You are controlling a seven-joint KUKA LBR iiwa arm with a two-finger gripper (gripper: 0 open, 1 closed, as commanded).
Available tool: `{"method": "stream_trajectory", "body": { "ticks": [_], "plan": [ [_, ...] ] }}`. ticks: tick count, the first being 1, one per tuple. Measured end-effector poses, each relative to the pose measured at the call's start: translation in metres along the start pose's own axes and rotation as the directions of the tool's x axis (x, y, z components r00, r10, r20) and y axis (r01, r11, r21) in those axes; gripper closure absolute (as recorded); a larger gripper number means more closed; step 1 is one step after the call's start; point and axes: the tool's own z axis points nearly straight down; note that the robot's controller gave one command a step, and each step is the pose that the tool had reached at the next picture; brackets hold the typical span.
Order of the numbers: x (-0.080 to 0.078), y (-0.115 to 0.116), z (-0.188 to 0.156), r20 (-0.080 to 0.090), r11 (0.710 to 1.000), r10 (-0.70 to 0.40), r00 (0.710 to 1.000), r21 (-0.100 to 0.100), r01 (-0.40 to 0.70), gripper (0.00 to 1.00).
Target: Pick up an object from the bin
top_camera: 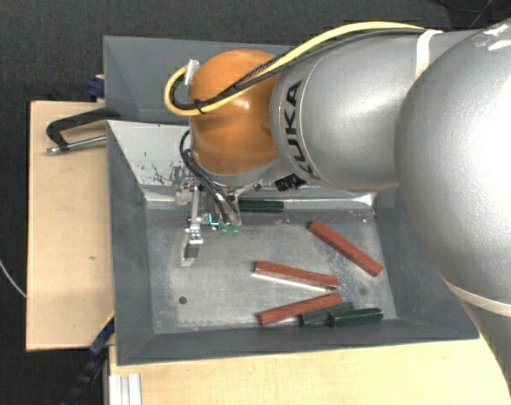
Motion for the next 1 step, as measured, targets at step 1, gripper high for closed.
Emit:
{"method": "stream_trajectory", "body": {
  "ticks": [1],
  "plan": [
    [-0.0022,-0.0010,-0.0049,0.008,1.000,0.002,1.000,-0.002,-0.002,0.00]
  ]
}}
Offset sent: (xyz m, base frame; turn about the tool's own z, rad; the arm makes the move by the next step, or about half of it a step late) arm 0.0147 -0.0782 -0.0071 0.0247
